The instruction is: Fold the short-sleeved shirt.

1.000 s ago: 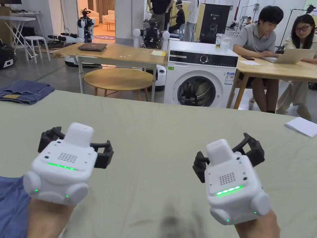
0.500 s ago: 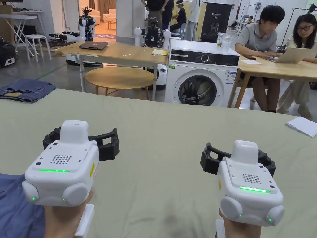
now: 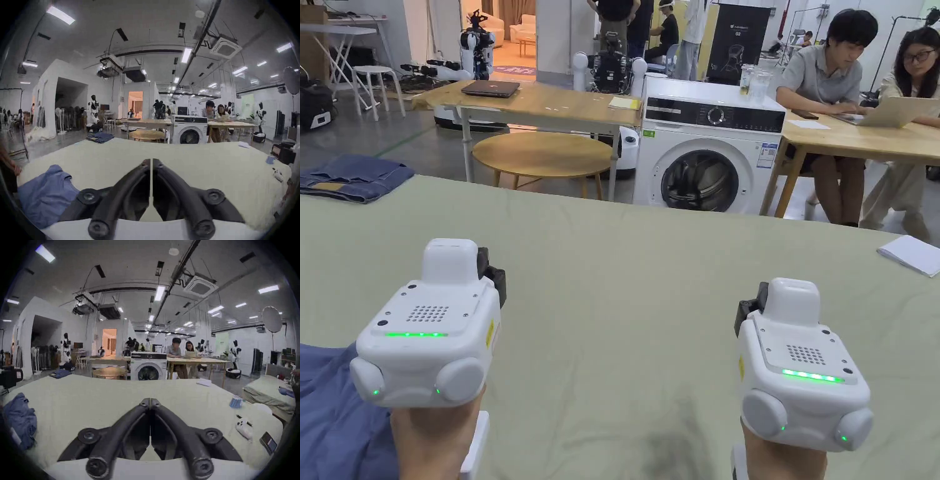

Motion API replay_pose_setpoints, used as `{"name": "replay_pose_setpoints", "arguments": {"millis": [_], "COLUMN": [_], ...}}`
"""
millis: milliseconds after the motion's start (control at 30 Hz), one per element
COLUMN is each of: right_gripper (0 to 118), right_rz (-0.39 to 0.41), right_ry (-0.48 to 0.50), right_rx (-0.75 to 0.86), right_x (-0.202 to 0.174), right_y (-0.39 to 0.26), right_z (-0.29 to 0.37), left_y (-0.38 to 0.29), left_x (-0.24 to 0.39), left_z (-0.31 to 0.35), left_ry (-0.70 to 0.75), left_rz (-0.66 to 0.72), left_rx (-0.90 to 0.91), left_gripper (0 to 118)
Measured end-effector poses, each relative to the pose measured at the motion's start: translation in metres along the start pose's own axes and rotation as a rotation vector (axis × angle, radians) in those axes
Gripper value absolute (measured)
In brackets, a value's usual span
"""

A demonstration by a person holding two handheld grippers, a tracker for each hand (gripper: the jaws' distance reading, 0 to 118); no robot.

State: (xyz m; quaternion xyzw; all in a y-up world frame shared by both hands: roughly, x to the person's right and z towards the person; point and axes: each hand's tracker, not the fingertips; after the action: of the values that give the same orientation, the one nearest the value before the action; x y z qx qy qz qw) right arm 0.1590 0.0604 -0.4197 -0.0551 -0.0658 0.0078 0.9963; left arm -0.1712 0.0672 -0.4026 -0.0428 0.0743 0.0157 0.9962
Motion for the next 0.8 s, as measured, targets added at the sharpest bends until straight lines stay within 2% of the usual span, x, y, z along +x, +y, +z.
{"name": "replay_pose_setpoints", "arguments": {"millis": [133,400,567,800], "right_gripper": [0,0,0,0], "right_rz": [0.007,0.026,0.038,0.046], "right_ry": [-0.009,0.018,0.125,0.286], "right_rx": [0.014,0.006,0.024,0.013], "right_x": [-0.003,-0.021,-0.055,-0.131], "right_y": [-0.003,0.003,0.008,0.010], "right_z": [0.006,0.008,0.009,0.018], "left_y": [-0.001,0.002,0.008,0.013], "left_x": [0.009,-0.008,-0.052,-0.136], "left_z": [0.004,0.007,0.022,0.054], "left_ry": [-0.055,-0.022,0.063,0.274], "left_rz": [-0.095,-0.086,-0.106,-0.095], "left_rx": [0.003,-0.009,-0.024,-0.066], "left_gripper": [0,0,0,0]}}
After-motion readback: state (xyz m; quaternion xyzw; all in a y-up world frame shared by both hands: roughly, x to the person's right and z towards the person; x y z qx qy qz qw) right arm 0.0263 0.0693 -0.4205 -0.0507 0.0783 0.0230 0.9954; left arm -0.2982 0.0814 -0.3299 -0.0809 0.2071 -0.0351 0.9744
